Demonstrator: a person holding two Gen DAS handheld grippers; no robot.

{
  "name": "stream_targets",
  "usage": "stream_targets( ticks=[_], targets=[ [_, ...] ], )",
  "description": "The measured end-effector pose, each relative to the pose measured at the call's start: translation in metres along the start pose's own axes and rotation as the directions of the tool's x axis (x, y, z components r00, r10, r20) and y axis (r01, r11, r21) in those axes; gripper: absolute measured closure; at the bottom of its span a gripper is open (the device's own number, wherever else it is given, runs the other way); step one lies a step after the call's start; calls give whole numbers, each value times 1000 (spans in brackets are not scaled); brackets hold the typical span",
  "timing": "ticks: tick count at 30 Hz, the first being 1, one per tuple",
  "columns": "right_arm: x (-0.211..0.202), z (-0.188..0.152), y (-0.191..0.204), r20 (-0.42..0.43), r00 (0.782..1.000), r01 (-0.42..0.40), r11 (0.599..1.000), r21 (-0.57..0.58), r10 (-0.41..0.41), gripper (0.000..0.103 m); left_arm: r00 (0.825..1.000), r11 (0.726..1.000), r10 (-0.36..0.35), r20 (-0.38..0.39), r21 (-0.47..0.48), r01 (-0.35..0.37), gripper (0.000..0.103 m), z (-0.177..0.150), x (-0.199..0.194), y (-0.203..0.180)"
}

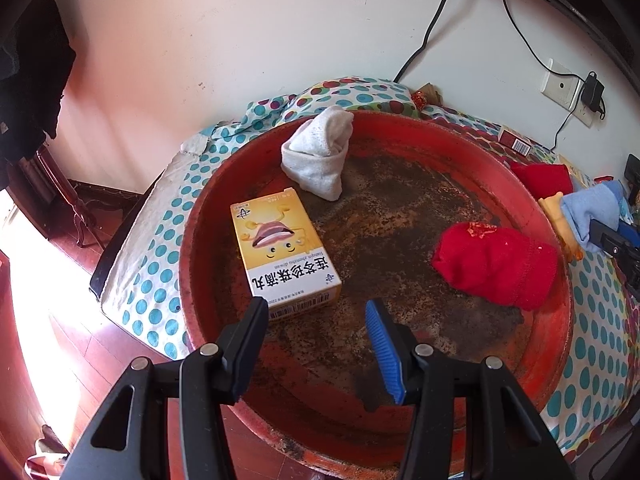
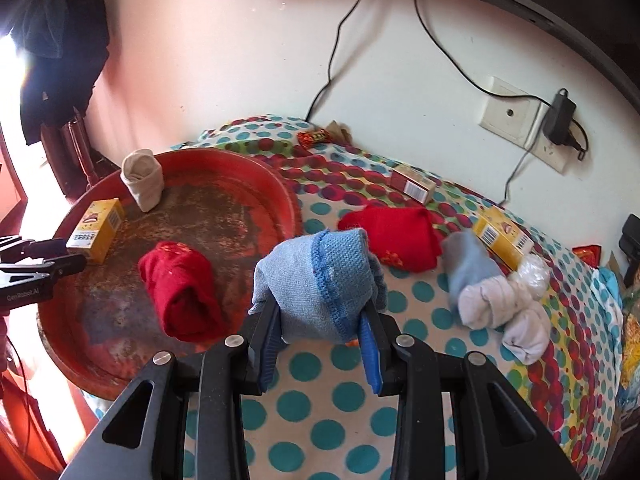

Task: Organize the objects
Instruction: 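Carry the blue sock bundle into the red tray and open the right gripper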

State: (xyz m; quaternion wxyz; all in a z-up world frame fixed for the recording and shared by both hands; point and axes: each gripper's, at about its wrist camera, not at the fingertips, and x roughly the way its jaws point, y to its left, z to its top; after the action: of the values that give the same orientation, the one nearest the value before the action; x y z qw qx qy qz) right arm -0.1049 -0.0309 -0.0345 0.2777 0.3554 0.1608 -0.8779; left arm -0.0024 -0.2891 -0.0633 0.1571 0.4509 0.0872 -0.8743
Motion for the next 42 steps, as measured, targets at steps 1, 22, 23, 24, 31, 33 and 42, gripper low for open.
stream_targets(
  ticks=[1, 22, 23, 24, 31, 33, 42],
  targets=[
    [2, 5, 7, 1, 1000, -14, 1000, -7, 14, 71, 1000, 1000, -1, 0, -3, 1, 51, 0, 0, 1],
    [70, 58, 72, -47, 995, -93, 994, -53, 90, 60, 999, 1000, -24, 27, -4, 24, 51, 3, -2, 4],
    [70, 58, 70, -43, 995, -94, 995, -44, 92, 54, 999, 1000, -29, 28, 1, 29, 51, 3, -3, 3],
    [69, 57, 68, -35, 994, -101, 994, -30, 100, 44, 999, 999, -32, 32, 7, 31, 51, 2, -3, 1],
    [36, 42, 35, 26, 997, -75, 997, 15, 74, 42, 999, 998, -39, 30, 51, 38, 51, -1, -2, -13],
    [25, 30, 11, 31, 999, -43, 998, 45, 41, 42, 999, 997, -44, 24, 62, 43, 51, -2, 0, -18],
    [5, -35, -137, -75, 987, 157, 957, 244, -143, 41, 992, 988, -125, 16, 92, 123, 51, -2, -8, -43]
  ],
)
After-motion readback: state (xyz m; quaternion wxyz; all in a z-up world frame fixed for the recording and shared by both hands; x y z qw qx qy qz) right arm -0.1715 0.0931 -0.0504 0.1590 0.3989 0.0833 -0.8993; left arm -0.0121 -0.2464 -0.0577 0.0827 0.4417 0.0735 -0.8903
